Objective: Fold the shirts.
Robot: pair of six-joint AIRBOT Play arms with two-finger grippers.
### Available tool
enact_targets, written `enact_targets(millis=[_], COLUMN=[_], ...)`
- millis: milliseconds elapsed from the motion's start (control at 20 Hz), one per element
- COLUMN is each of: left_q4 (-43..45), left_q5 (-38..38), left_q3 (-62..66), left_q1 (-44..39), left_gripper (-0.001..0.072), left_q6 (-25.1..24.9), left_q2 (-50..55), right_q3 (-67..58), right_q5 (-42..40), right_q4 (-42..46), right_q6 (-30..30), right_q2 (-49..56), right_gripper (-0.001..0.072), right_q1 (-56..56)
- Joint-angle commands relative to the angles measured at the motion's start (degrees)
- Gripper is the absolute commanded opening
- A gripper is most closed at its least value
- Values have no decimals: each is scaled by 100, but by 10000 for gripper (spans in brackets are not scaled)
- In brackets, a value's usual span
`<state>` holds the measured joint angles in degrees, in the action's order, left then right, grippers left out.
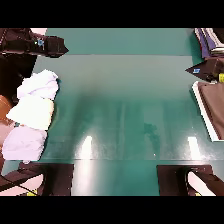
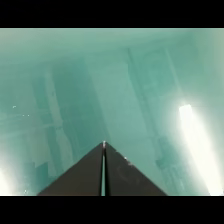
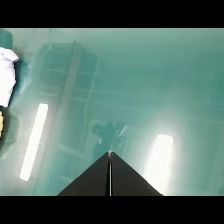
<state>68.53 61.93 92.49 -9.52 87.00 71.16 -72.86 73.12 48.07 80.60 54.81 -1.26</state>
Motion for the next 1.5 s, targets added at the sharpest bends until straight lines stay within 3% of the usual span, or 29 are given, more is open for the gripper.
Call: enact_targets(millis=[0, 700, 800, 950, 1000, 1200, 1450], left_q4=[0, 153, 1121, 3252, 3515, 3451, 3147], left_q5=[-7, -192, -337, -186, -210, -695, -1172], left_q3=[0, 0, -2, -199, -376, -1231, -1290], left_q1=[-2, -2, -2, 50, 160, 949, 1589], left_gripper=[26, 35, 600, 620, 620, 620, 620], left_q6=[0, -170, -94, 404, 527, 776, 916], left_q2=[2, 4, 17, 238, 345, 1067, 2063], right_q3=[0, 0, 0, 0, 0, 0, 0], right_q5=[-26, -55, -57, -59, -61, -164, -271], right_q4=[-9, -9, -11, -9, -11, -9, -9], right_q6=[-11, -11, -11, -11, -11, -9, -9], right_q2=[-2, -2, -2, -2, -2, -2, -2], right_gripper=[19, 19, 19, 19, 19, 19, 19], right_q1=[-26, -26, -24, -26, -24, -24, -24])
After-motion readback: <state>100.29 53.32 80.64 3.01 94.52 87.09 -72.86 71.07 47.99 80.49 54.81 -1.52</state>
